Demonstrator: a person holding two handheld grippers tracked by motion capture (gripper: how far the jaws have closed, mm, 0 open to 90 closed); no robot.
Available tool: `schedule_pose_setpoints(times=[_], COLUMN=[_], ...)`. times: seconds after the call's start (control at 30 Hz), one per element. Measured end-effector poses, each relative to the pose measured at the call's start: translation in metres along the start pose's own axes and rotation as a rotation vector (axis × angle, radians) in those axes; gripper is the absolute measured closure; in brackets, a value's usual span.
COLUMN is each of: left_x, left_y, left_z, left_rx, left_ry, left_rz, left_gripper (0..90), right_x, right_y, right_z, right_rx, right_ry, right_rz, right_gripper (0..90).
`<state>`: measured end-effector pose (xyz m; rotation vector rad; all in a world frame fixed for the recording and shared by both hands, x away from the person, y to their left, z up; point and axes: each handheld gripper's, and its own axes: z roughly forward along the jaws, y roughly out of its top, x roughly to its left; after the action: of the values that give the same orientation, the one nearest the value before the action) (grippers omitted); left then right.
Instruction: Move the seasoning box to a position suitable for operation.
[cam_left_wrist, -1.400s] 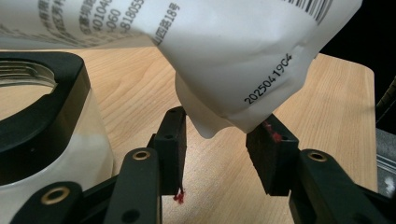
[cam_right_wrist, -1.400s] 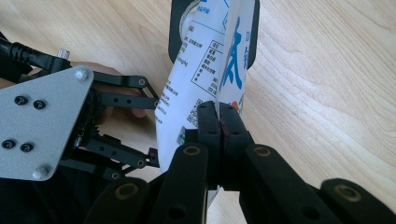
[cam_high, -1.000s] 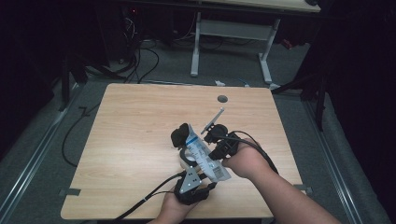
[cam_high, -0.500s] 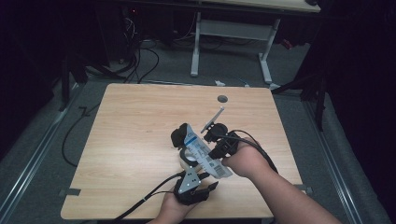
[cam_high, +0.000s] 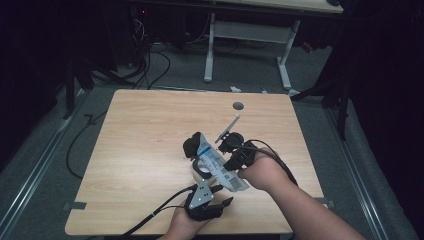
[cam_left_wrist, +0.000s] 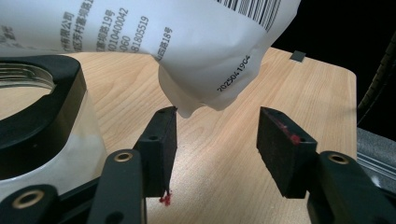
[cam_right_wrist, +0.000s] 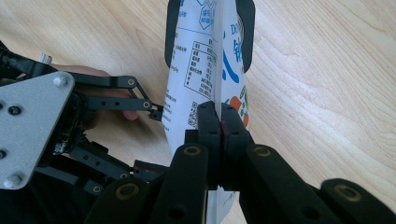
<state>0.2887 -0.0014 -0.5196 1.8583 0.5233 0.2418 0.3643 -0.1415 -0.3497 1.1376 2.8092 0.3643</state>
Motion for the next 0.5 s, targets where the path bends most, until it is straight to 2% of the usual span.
schedule_pose_setpoints(times=[0.27,0.5], left_x=[0.002,0.005], left_y=[-0.002,-0.004], left_z=[-0.006,-0.014], left_rx=[-0.013,-0.006], left_ry=[0.006,0.014], left_rz=[0.001,0.004], left_gripper=[44.7,43.8], right_x=[-0.001,-0.002], right_y=[-0.003,-0.006], right_z=[0.002,0.002], right_rx=[0.002,0.003], right_ry=[0.005,0.005], right_rz=[0.003,0.004], right_gripper=[89.7,89.7])
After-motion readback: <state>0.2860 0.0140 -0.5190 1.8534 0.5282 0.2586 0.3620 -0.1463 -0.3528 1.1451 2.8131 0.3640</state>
